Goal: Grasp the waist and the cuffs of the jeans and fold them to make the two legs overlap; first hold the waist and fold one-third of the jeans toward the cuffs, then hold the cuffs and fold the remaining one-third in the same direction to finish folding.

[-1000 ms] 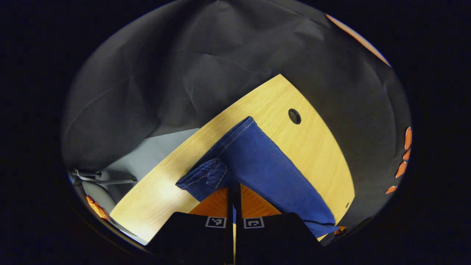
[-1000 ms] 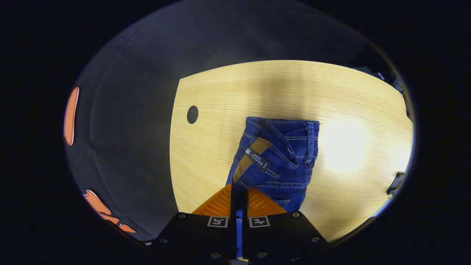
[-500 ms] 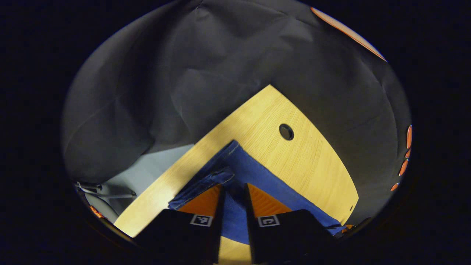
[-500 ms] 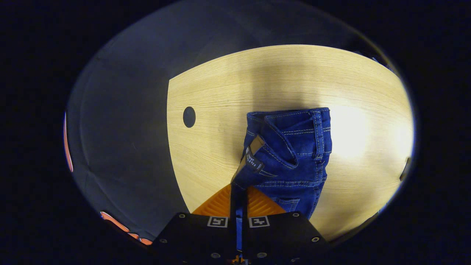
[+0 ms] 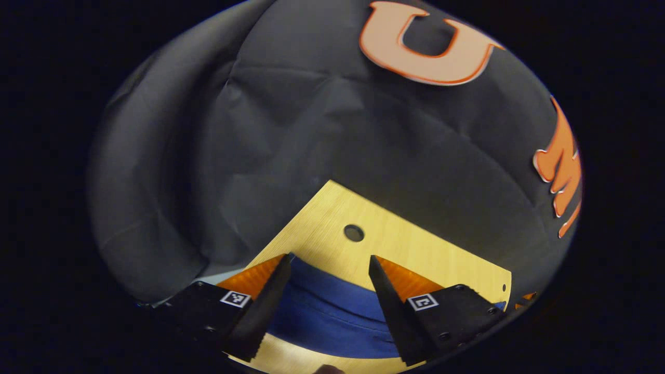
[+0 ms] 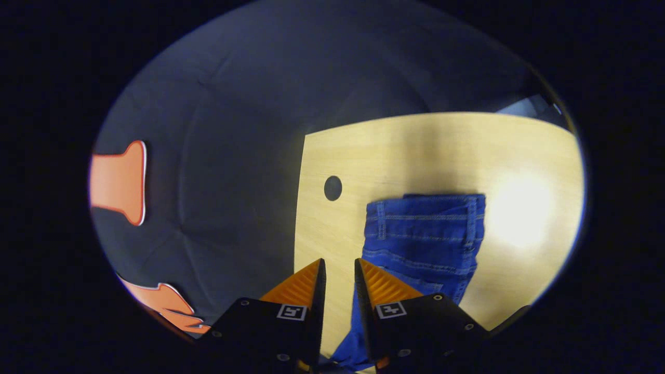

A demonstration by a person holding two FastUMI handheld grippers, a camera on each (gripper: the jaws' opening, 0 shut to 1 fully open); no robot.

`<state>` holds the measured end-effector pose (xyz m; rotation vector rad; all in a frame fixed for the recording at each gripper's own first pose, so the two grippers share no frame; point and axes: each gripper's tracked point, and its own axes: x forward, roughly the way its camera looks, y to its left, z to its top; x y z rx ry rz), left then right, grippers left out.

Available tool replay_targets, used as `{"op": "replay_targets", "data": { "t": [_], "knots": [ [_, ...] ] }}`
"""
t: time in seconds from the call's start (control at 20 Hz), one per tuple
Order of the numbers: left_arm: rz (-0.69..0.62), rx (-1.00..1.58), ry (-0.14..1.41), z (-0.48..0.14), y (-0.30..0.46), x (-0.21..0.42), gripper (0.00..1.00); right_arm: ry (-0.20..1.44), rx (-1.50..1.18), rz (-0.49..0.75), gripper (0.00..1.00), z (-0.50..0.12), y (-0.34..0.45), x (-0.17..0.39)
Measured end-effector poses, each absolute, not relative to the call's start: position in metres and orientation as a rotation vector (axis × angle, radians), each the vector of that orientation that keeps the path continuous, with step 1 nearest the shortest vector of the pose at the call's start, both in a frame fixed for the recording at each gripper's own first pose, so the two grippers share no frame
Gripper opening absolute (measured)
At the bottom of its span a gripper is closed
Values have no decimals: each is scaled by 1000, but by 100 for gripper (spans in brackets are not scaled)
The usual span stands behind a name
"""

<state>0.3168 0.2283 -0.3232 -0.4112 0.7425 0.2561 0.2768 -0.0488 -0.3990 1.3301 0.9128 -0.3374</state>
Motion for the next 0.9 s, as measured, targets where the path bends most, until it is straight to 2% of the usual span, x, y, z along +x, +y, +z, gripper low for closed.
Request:
{"op": "replay_targets", "data": {
  "t": [0.15,0.2,0.25,0.35,0.65,0.9],
  "knots": [
    [192,-331,628,-276,201,321,98,956,1175,-325,52,-407,-53,249],
    [173,-298,589,-260,192,318,98,962,1114,-327,71,-413,-56,242],
    [152,-267,556,-245,183,319,98,977,1063,-327,86,-418,-57,236],
    [130,-210,500,-219,164,314,98,1008,996,-336,94,-427,-63,221],
    [80,-80,351,-142,125,288,98,1111,916,-362,98,-471,-65,192],
    [70,-54,204,-91,106,269,97,1109,939,-383,98,-498,-77,197]
  ]
}}
